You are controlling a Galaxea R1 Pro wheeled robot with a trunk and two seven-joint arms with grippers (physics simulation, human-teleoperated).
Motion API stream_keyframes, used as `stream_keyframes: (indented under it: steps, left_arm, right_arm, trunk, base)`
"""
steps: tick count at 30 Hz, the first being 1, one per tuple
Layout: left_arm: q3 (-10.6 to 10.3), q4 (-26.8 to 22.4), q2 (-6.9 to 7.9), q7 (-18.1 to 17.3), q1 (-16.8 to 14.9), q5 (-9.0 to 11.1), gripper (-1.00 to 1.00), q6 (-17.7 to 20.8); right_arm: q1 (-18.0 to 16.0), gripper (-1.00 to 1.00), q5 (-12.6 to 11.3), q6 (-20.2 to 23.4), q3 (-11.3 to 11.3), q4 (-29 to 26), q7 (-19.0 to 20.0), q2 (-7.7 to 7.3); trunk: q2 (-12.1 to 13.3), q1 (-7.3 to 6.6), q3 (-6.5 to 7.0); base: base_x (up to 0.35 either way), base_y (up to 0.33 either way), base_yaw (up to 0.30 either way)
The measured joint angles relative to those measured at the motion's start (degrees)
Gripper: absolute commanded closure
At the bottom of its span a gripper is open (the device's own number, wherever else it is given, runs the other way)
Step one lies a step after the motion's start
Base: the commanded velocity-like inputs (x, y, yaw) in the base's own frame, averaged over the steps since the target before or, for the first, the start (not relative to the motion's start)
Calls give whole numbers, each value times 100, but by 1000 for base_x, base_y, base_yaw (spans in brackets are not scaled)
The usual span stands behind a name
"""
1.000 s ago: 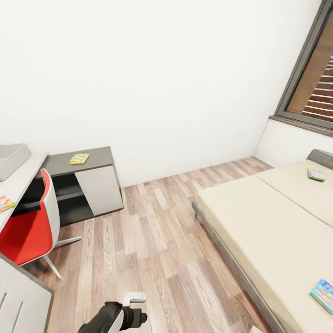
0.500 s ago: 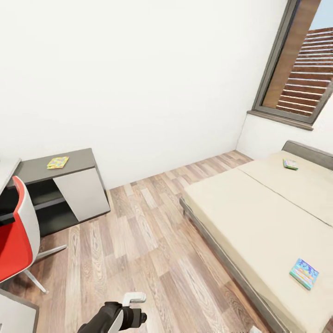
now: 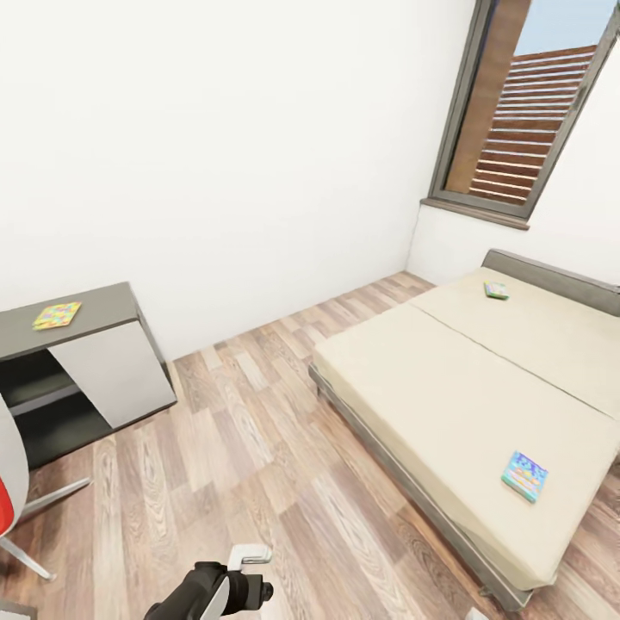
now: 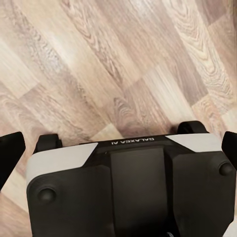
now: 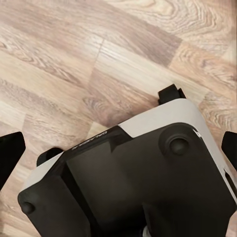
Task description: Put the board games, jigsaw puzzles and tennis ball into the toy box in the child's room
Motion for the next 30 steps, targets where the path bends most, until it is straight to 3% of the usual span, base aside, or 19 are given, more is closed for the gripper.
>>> stream_keyframes:
  steps: [30]
  left_arm:
    - [10,0,9,0,0,-1,-100,0]
  right_arm:
    - [18,-100,4,-287,0,0,-1,-36]
  trunk:
    - [0,0,7]
  base:
    - [0,0,-281]
